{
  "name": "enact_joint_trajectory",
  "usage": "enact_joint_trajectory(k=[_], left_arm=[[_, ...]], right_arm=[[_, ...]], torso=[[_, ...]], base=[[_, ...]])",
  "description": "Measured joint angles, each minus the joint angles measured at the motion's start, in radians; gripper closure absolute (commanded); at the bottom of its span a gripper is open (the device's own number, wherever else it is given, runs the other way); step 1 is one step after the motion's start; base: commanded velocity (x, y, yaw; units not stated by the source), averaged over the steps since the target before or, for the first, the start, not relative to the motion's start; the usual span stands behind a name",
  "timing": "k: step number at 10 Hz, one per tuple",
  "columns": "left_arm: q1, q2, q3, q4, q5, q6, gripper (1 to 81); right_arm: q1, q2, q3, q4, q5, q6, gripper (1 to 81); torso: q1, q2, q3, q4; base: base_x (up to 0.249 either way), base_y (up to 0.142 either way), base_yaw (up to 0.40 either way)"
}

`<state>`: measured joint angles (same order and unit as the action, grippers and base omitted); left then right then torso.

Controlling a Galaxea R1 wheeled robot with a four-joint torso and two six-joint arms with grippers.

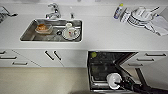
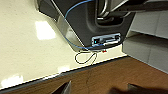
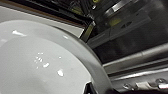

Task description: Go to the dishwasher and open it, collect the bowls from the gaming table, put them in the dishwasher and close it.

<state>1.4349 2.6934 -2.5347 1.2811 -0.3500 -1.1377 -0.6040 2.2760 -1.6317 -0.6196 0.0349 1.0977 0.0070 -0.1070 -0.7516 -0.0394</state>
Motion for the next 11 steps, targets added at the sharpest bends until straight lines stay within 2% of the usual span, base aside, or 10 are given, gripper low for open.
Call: enact_joint_trajectory(k=[2, 4, 7, 8, 11], left_arm=[[0.052, 0.071, -0.056, -0.005, -0.042, -0.003, 1.0], [0.058, 0.101, -0.138, -0.013, -0.043, -0.008, 1.0], [0.06, 0.16, -0.2, -0.014, -0.051, -0.01, 1.0], [0.06, 0.163, -0.199, -0.014, -0.057, -0.01, 1.0], [0.061, 0.155, -0.205, -0.017, -0.055, -0.01, 1.0]], right_arm=[[0.06, 0.034, -0.018, 0.018, -0.064, 0.0, 81.1], [0.088, 0.059, -0.058, 0.028, -0.113, 0.0, 81.1], [0.144, 0.07, -0.116, 0.087, -0.136, 0.0, 81.1], [0.161, 0.072, -0.122, 0.111, -0.133, 0.007, 1.0], [0.174, 0.048, -0.135, 0.134, -0.122, -0.001, 1.0]], torso=[[0.0, 0.0, 0.0, 0.0], [0.0, 0.0, 0.0, 0.0], [0.0, 0.0, 0.0, 0.0], [0.0, 0.0, 0.0, 0.0], [0.0, 0.0, 0.0, 0.0]], base=[[0.0, 0.0, 0.0], [0.0, 0.0, 0.0], [0.0, 0.0, 0.0], [0.0, 0.0, 0.0], [0.0, 0.0, 0.0]])
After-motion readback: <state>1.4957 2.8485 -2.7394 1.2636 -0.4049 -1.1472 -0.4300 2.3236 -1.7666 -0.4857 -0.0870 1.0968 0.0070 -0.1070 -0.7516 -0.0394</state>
